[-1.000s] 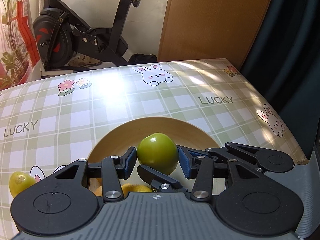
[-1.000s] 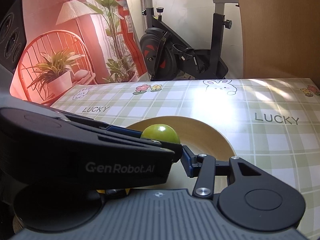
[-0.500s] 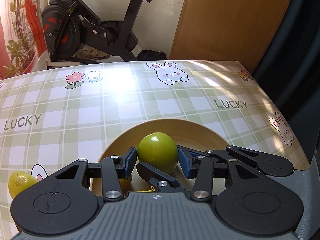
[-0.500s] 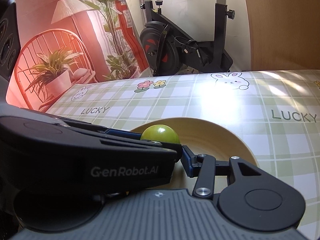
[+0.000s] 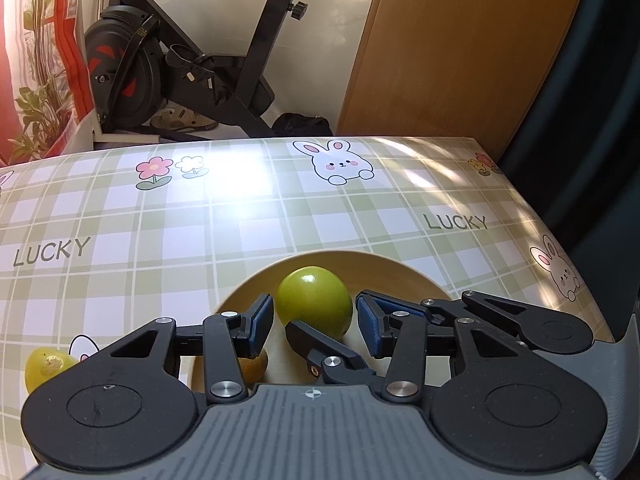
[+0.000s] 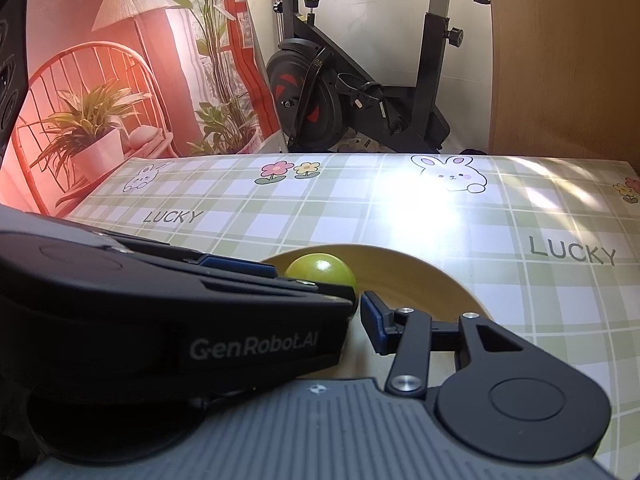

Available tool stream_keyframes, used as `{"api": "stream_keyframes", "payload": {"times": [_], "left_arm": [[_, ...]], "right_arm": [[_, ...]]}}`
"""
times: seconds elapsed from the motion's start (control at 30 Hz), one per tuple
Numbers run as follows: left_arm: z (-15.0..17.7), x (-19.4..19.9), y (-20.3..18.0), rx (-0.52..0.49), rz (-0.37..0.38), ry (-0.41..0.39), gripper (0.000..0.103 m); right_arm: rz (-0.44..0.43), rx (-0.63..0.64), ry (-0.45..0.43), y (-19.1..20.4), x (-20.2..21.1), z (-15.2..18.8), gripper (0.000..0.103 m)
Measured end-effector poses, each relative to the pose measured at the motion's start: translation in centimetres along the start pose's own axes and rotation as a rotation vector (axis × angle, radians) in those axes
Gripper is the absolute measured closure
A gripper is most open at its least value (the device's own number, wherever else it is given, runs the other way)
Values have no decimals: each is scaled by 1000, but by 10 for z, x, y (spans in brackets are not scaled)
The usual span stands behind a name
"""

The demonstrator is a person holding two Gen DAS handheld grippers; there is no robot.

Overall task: Organize fruits
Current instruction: 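Lower the green fruit onto the plate and open the left tool, then move the left tool back to the small orange on the table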

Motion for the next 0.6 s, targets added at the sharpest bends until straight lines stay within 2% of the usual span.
{"api": "stream_keyframes", "payload": {"times": [0.37, 0.6], "left_arm": [[7, 35, -4, -15, 19, -62, 54], [14, 64, 12, -5, 17, -102, 53]], "right_arm": [[15, 14, -21, 13, 24, 5, 52], [26, 17, -47, 27, 44, 10, 52]]}}
Point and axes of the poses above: each gripper's, at about its wrist camera, not at the fingertips, and x roughly against the way its jaws point, y to its left, z to its underside, the point moved 7 cm from there along -x, roughly the way its jaws point, and after that the axes turned 9 degrees about -z, right-handed, at the moved point
